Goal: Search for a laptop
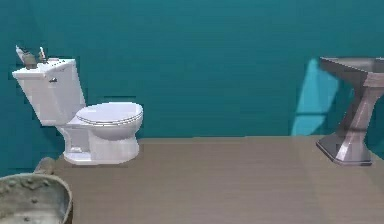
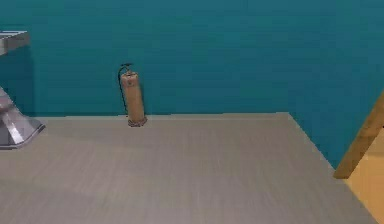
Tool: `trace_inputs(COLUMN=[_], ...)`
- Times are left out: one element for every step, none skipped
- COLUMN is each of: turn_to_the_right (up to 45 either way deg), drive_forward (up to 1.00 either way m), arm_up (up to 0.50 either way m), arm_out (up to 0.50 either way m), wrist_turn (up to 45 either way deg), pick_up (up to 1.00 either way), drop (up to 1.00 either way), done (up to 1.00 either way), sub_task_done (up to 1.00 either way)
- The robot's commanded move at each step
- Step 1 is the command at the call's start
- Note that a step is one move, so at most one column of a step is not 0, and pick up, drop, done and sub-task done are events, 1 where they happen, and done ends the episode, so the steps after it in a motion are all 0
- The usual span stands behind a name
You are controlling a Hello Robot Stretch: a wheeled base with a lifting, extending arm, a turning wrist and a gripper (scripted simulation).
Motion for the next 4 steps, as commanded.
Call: trace_inputs(turn_to_the_right=[45.0,45.0,12.0,0.0], drive_forward=[0.00,0.00,0.00,0.50], arm_up=[0.00,0.00,0.00,0.00], arm_out=[0.00,0.00,0.00,0.00], wrist_turn=[0.0,0.0,0.0,0.0], pick_up=[0.00,0.00,0.00,0.00], drop=[0.00,0.00,0.00,0.00], done=[0.00,0.00,0.00,0.00], sub_task_done=[0.00,0.00,0.00,0.00])
